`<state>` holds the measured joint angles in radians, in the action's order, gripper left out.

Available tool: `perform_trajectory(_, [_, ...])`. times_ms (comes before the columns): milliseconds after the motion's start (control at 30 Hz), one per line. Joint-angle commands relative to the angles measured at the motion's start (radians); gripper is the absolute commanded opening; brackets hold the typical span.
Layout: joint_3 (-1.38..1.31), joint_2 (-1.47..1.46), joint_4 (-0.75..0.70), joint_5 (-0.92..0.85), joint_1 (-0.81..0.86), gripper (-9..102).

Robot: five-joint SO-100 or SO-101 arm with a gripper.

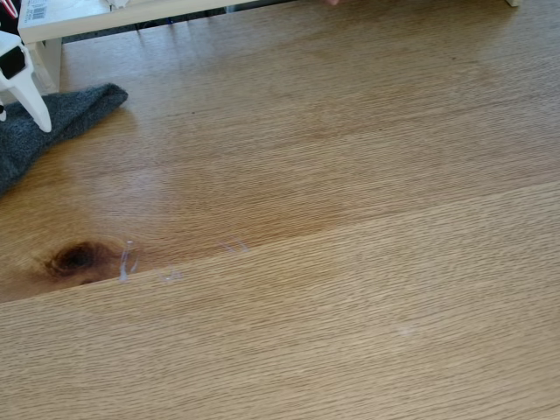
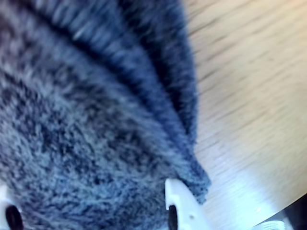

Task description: Clean the area in front of the robot

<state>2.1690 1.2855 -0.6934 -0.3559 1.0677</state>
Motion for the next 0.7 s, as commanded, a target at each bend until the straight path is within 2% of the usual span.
perform_trajectory(0, [-0.061, -0.021, 0.029, -0.061, 0.020, 33])
perform_trajectory(167, [-0.063, -0.080, 0.077, -0.118, 0.008, 28])
perform_trajectory(233, [-0.063, -0.120, 0.123, -0.132, -0.008, 20])
perform_trajectory(333, [-0.063, -0.164, 0.184, -0.150, -0.032, 2])
perform_trajectory(367, [-0.063, -0.167, 0.196, -0.146, -0.038, 0])
perform_trajectory(467, [-0.063, -0.117, 0.190, -0.071, -0.069, 0])
perform_trajectory(667, [-0.061, 0.206, 0.037, 0.078, -0.236, 0])
